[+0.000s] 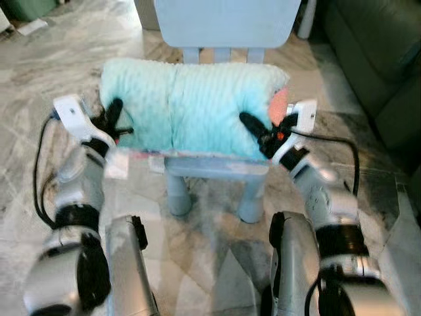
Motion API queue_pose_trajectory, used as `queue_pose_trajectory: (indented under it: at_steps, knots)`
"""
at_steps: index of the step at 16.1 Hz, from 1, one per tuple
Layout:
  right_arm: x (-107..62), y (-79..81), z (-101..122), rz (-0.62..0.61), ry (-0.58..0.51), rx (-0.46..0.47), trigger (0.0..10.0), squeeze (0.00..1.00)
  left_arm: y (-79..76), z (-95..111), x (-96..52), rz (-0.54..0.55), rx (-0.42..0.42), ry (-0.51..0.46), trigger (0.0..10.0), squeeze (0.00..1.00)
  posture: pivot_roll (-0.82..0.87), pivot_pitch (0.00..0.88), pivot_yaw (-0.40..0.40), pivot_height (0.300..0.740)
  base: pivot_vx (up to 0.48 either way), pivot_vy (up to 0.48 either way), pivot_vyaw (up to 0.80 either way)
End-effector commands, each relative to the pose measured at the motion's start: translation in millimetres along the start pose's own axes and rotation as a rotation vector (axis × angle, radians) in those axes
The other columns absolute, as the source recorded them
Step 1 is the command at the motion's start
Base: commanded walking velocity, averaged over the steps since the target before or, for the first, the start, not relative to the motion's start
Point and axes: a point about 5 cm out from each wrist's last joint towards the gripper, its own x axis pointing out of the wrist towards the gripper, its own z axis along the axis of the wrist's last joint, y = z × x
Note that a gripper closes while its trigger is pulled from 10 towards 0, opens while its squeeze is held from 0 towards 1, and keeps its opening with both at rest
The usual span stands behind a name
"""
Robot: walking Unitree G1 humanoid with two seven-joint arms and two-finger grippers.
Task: Move the pillow to the sofa
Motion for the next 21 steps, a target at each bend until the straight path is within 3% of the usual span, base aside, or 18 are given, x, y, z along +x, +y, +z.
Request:
queue_pose_trajectory:
  at_steps: [1,2,3,4,5,7,13,16,21]
  knots:
    - [-2.5,5.8,1.2,-0.027,-0.022,-0.037,0.0,0.00,-0.4,-0.4,-4.6,0.020,0.051,-0.029,0.0,0.00,-0.04,0.000,0.058,0.366,0.000,0.000,0.00]
    - [-8.0,7.7,-4.6,-0.064,-0.012,-0.060,0.0,0.00,-4.2,-10.6,-8.7,0.036,0.040,-0.010,3.1,0.00,-0.05,0.000,0.062,0.366,0.000,0.000,0.00]
    - [-13.9,11.6,-9.2,-0.097,-0.012,-0.065,1.0,0.00,-8.6,-19.5,-12.3,0.051,0.054,0.012,10.0,0.00,-0.05,0.000,0.066,0.366,0.000,0.000,0.00]
    - [-16.1,13.4,-10.0,-0.109,-0.016,-0.070,2.2,0.00,-10.4,-21.4,-13.5,0.051,0.055,0.010,10.0,0.00,-0.06,0.000,0.069,0.366,0.000,0.000,0.00]
    - [-21.2,18.2,-11.7,-0.141,-0.017,-0.104,10.0,0.00,-14.2,-25.6,-17.3,0.053,0.060,0.006,10.0,0.00,-0.07,0.000,0.074,0.366,0.000,0.000,0.00]
    - [-30.1,27.6,-11.3,-0.183,-0.024,-0.166,10.0,0.00,-25.2,-32.8,-24.6,0.033,0.099,0.016,10.0,0.00,-0.08,0.000,0.079,0.366,0.000,0.000,0.00]
    - [-51.0,28.1,-7.5,-0.283,0.000,-0.220,10.0,0.00,-54.8,-47.6,-50.8,-0.022,0.125,0.043,10.0,0.00,-0.08,0.000,0.074,0.366,0.000,0.000,0.00]
    - [-55.9,30.1,2.9,-0.318,-0.015,-0.276,10.0,0.00,-62.3,-34.8,-58.3,-0.052,0.228,-0.011,10.0,0.00,-0.09,0.000,0.066,0.366,0.000,0.000,0.00]
    - [-54.2,31.6,5.8,-0.367,0.025,-0.340,10.0,0.00,-61.2,-25.3,-56.2,0.009,0.280,-0.030,10.0,0.00,-0.10,0.000,0.061,0.366,0.000,0.000,0.00]
